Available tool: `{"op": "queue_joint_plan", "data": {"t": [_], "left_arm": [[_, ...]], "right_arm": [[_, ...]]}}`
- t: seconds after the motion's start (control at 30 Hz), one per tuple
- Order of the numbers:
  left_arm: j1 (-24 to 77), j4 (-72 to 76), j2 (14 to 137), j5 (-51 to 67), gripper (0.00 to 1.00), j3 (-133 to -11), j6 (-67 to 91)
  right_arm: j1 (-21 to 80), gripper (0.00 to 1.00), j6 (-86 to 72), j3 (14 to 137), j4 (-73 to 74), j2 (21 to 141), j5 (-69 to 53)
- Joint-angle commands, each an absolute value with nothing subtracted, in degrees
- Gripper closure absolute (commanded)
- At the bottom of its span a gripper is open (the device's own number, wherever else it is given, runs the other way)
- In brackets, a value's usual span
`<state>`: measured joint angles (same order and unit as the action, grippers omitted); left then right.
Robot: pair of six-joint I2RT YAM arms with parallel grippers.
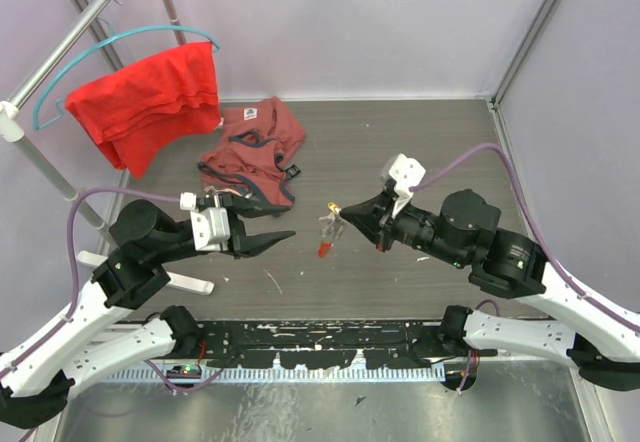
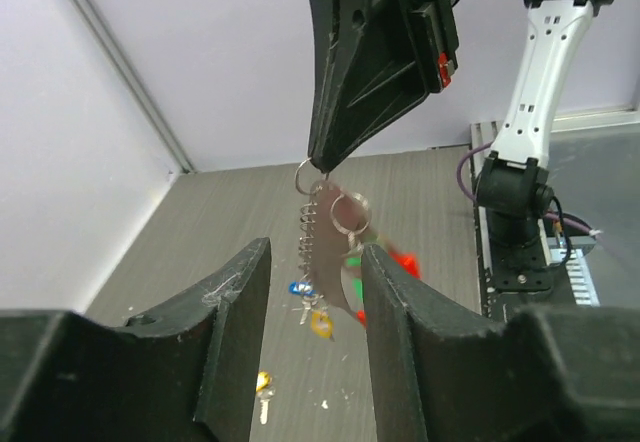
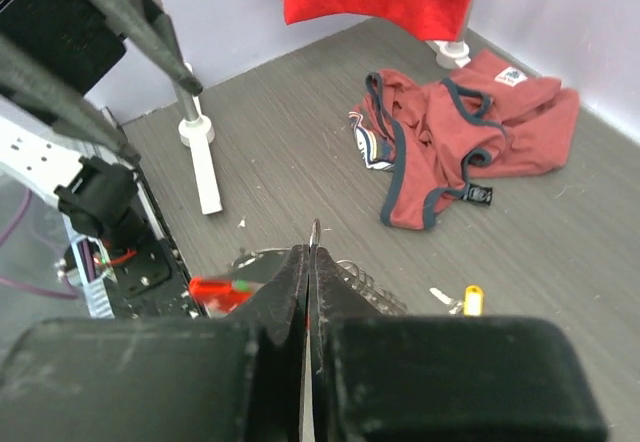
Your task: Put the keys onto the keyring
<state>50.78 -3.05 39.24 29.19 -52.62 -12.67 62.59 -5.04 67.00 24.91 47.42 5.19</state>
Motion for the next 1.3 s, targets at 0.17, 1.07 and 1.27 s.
{"op": "queue_joint_plan", "data": {"t": [0.17, 1.07, 1.27], "left_arm": [[50.9, 2.4, 41.3, 30.9, 0.52, -53.9, -3.7], [50.9, -3.9, 44.7, 22.9, 0.39, -57.9, 7.0], [50.9, -1.0, 48.3, 27.2, 0.43, -58.3, 12.2]], "right_arm": [[62.9, 0.99, 7.0, 72.0, 24.7, 44.0, 2.9], [62.9, 0.99, 16.3, 69.4, 25.9, 40.5, -12.0], [62.9, 0.99, 16.2, 67.9, 23.1, 39.8, -13.3]]}}
